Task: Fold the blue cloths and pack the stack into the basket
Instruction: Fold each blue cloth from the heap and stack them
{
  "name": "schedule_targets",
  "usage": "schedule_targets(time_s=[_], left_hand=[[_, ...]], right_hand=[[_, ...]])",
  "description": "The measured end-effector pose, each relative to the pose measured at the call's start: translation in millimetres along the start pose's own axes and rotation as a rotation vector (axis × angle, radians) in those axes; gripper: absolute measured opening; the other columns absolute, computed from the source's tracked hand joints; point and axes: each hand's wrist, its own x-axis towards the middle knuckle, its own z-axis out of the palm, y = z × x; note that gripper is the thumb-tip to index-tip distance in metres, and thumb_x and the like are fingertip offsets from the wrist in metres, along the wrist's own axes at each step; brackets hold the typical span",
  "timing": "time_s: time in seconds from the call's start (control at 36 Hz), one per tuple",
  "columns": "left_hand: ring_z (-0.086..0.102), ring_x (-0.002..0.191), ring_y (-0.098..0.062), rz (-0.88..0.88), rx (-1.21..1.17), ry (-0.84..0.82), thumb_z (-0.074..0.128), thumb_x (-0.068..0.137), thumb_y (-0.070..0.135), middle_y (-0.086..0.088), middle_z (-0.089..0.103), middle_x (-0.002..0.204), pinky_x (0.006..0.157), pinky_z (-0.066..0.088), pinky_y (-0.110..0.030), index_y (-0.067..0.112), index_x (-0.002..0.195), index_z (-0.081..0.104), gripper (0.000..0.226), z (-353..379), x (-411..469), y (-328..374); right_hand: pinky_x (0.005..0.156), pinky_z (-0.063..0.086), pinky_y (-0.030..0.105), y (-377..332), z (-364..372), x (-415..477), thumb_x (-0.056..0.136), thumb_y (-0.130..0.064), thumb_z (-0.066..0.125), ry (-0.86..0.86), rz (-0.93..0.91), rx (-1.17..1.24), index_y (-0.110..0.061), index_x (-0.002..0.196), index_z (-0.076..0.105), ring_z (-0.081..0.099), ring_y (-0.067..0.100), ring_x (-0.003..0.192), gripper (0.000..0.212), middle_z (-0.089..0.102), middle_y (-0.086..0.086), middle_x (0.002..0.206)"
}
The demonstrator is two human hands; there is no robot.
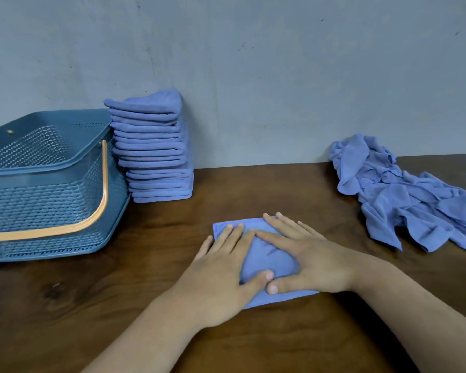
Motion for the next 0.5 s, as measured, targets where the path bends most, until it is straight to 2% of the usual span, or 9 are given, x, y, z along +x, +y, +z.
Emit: schedule_targets(time_s=[0.06, 0.14, 0.19, 0.22, 0.28, 0.33, 0.39, 0.44, 0.5], left_hand=[[-0.032, 0.151, 0.006, -0.058, 0.049, -0.086, 0.023, 0.096, 0.084, 0.024, -0.027, 0.169, 0.131, -0.011, -0.038, 0.039, 0.166, -0.013, 0.091, 2, 0, -1], [-0.033, 0.151, 0.004, -0.078, 0.073, -0.102, 0.022, 0.096, 0.084, 0.023, -0.03, 0.168, 0.131, -0.011, -0.04, 0.039, 0.165, -0.017, 0.091, 0, 2, 1], [-0.032, 0.152, 0.004, -0.078, 0.07, -0.116, 0.022, 0.097, 0.084, 0.023, -0.03, 0.168, 0.131, -0.011, -0.041, 0.039, 0.166, -0.015, 0.09, -1, 0, 3], [-0.031, 0.152, 0.005, -0.076, 0.053, -0.115, 0.023, 0.097, 0.084, 0.024, -0.027, 0.168, 0.131, -0.01, -0.041, 0.04, 0.167, -0.012, 0.09, 0, -1, 3], [-0.02, 0.156, 0.006, -0.092, -0.033, -0.055, 0.03, 0.099, 0.08, 0.028, -0.012, 0.17, 0.131, -0.004, -0.036, 0.041, 0.168, 0.003, 0.084, -1, 1, 1], [0.001, 0.159, 0.002, -0.142, -0.186, 0.126, 0.036, 0.102, 0.07, 0.029, 0.014, 0.168, 0.128, 0.008, -0.028, 0.041, 0.164, 0.024, 0.07, -5, 5, -1], [0.006, 0.158, 0.003, -0.182, -0.222, 0.217, 0.035, 0.103, 0.065, 0.03, 0.021, 0.164, 0.13, 0.011, -0.029, 0.04, 0.164, 0.025, 0.066, -7, 8, -4], [-0.005, 0.158, 0.006, -0.206, -0.118, 0.115, 0.027, 0.104, 0.067, 0.032, 0.007, 0.166, 0.132, 0.002, -0.036, 0.04, 0.168, 0.008, 0.072, -5, 8, -6], [-0.017, 0.156, 0.006, -0.231, -0.019, 0.0, 0.02, 0.104, 0.071, 0.027, -0.011, 0.172, 0.132, -0.007, -0.04, 0.039, 0.168, -0.006, 0.076, 0, 8, -9]], right_hand=[[0.129, -0.01, 0.035, 2, 2, 0, 0.077, -0.096, 0.051, 0.031, 0.003, 0.005, -0.063, 0.159, 0.0, -0.034, -0.011, 0.147, 0.103, -0.026, -0.033, 0.166], [0.127, -0.006, 0.029, 5, 4, 0, 0.074, -0.097, 0.055, 0.072, -0.015, 0.06, -0.06, 0.161, 0.007, -0.027, -0.013, 0.149, 0.106, -0.019, -0.033, 0.168], [0.127, 0.003, 0.026, 5, 2, -2, 0.072, -0.091, 0.065, 0.126, -0.005, 0.233, -0.056, 0.161, 0.022, -0.012, -0.016, 0.152, 0.104, -0.003, -0.036, 0.169], [0.127, 0.012, 0.024, 6, 0, -3, 0.073, -0.083, 0.072, 0.197, 0.032, 0.372, -0.054, 0.158, 0.033, 0.003, -0.019, 0.152, 0.098, 0.012, -0.036, 0.168], [0.121, 0.034, 0.024, 10, 0, -1, 0.081, -0.068, 0.077, 0.421, 0.154, 0.581, -0.047, 0.143, 0.056, 0.038, -0.019, 0.138, 0.069, 0.047, -0.034, 0.15], [0.109, 0.047, 0.033, 16, 1, 2, 0.089, -0.067, 0.069, 0.583, 0.3, 0.459, -0.045, 0.116, 0.07, 0.056, -0.008, 0.118, 0.035, 0.064, -0.029, 0.121], [0.102, 0.046, 0.038, 16, 3, 5, 0.086, -0.079, 0.057, 0.551, 0.391, 0.25, -0.044, 0.098, 0.069, 0.053, -0.001, 0.11, 0.039, 0.062, -0.029, 0.109], [0.099, 0.039, 0.038, 11, 5, 7, 0.082, -0.084, 0.056, 0.509, 0.449, 0.187, -0.042, 0.092, 0.066, 0.047, 0.001, 0.11, 0.044, 0.059, -0.03, 0.11], [0.097, 0.036, 0.037, 6, 5, 10, 0.081, -0.081, 0.062, 0.516, 0.478, 0.188, -0.041, 0.088, 0.064, 0.046, 0.002, 0.112, 0.041, 0.057, -0.029, 0.109]])
